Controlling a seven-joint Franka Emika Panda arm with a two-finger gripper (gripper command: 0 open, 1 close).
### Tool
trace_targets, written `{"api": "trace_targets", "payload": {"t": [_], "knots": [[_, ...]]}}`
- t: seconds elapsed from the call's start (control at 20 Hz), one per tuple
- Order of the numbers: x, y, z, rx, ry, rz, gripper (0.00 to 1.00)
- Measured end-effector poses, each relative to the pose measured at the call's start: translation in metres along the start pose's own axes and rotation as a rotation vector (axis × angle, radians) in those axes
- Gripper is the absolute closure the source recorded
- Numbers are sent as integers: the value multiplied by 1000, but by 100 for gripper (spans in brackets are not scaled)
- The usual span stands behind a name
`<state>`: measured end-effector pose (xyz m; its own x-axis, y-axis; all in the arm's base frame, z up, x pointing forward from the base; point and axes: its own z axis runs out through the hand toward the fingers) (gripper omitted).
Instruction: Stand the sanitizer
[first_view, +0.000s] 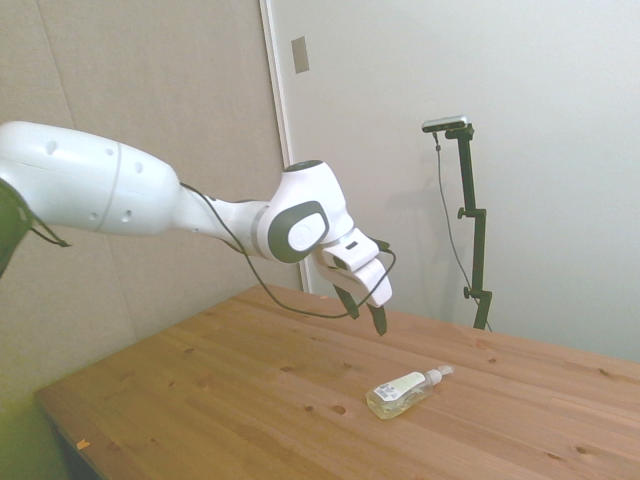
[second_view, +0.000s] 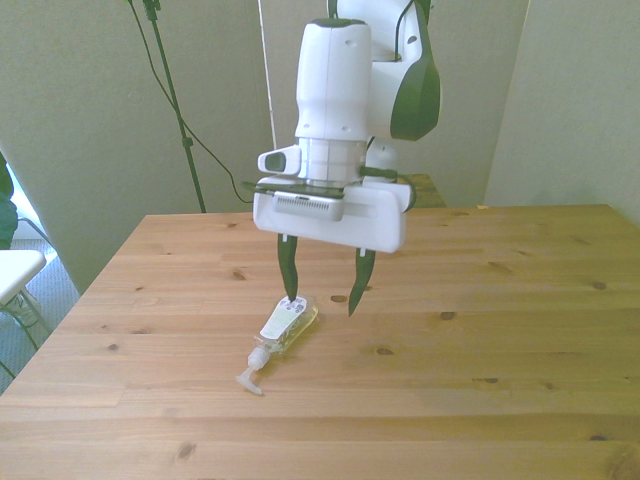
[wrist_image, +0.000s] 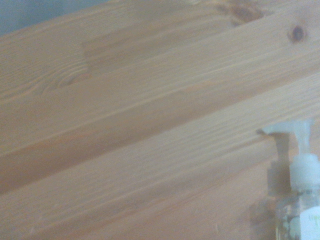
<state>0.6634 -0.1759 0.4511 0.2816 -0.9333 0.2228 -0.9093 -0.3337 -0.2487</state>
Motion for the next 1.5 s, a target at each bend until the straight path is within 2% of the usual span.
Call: {"api": "trace_targets", "payload": {"t": [0.35,1.15,1.2,1.5], "knots": [[41,-10,36,-52,16,62,0],[84,16,104,-126,8,128,0],[85,17,107,-128,7,130,100],[92,21,113,-125,-4,140,100]]}}
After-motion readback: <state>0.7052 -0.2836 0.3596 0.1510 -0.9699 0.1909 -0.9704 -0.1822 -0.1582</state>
